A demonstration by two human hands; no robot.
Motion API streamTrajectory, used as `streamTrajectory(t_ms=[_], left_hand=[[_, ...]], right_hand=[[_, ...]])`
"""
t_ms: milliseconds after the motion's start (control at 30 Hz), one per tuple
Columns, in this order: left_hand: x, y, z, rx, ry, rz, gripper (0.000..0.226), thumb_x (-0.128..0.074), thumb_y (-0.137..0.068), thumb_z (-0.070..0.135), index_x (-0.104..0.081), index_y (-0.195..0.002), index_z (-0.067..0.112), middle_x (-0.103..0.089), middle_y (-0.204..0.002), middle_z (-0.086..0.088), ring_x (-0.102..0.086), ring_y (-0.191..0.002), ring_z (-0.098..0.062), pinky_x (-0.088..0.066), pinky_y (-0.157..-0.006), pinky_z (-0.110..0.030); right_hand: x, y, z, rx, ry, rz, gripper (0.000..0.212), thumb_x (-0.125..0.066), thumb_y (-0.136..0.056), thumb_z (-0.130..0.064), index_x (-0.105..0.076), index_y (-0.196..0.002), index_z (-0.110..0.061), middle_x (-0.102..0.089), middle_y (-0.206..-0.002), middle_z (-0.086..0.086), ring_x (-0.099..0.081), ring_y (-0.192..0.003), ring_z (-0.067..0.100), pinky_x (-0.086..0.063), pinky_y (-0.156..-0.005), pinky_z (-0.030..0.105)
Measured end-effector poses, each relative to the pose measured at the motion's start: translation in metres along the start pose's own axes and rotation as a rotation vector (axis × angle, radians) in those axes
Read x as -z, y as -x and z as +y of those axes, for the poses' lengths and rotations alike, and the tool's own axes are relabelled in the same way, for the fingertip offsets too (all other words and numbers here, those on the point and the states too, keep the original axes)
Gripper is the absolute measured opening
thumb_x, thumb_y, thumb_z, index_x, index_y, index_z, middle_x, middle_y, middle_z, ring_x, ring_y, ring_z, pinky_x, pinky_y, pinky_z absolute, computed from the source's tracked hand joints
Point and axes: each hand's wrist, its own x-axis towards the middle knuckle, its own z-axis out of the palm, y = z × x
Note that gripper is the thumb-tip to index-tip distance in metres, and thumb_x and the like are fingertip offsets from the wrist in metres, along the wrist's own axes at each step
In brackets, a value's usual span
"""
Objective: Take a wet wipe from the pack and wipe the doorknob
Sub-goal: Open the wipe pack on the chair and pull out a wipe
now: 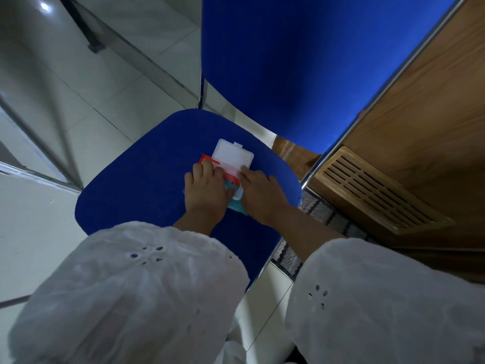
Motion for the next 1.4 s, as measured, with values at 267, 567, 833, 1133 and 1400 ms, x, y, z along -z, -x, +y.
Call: streamTrajectory(t_ms=[267,567,833,1133,1400], left_hand=[[0.002,-0.004,0.017,-0.035,-0.12,-0.063,0.048,-0.051,-0.089,0.032,-0.038,-0.128,0.008,-0.04,-0.135,-0.013,-0.037,-0.125,-0.029,-0.037,-0.102,-0.046],[0.002,-0.004,0.02,-0.01,-0.113,-0.105,0.056,-0.06,-0.085,0.025,-0.032,-0.131,0.011,-0.035,-0.138,-0.012,-0.035,-0.128,-0.031,-0.049,-0.088,-0.045],[0.005,-0.009,0.02,0.057,-0.065,-0.115,0.057,-0.062,-0.084,0.02,-0.03,-0.13,0.011,-0.035,-0.136,-0.014,-0.036,-0.126,-0.032,-0.052,-0.082,-0.042],[0.003,-0.012,0.023,0.049,-0.098,-0.09,0.052,-0.061,-0.085,0.021,-0.034,-0.127,0.007,-0.04,-0.133,-0.014,-0.041,-0.123,-0.032,-0.053,-0.079,-0.04],[0.006,-0.008,0.015,-0.082,-0.136,-0.053,0.046,-0.058,-0.086,0.019,-0.034,-0.124,0.012,-0.049,-0.124,-0.013,-0.052,-0.112,-0.03,-0.052,-0.077,-0.04]], right_hand=[[0.01,0.001,0.003,0.021,0.006,-0.074,0.065,-0.052,-0.091,-0.032,-0.022,-0.144,-0.009,-0.021,-0.156,0.009,-0.03,-0.136,0.028,-0.028,-0.109,0.048],[0.009,0.002,0.003,0.01,-0.033,-0.099,0.074,-0.058,-0.088,-0.032,-0.017,-0.146,-0.011,-0.016,-0.158,0.007,-0.025,-0.14,0.026,-0.026,-0.11,0.052],[0.01,0.001,0.004,0.009,-0.053,-0.113,0.078,-0.062,-0.086,-0.028,-0.017,-0.146,-0.01,-0.017,-0.158,0.007,-0.025,-0.139,0.026,-0.028,-0.108,0.052],[0.01,-0.001,0.004,0.008,-0.059,-0.114,0.077,-0.063,-0.085,-0.028,-0.019,-0.146,-0.011,-0.019,-0.157,0.007,-0.028,-0.136,0.026,-0.031,-0.106,0.052],[0.01,0.001,0.002,0.01,-0.066,-0.093,0.07,-0.062,-0.086,-0.026,-0.025,-0.143,-0.01,-0.023,-0.155,0.008,-0.032,-0.133,0.027,-0.034,-0.103,0.051]])
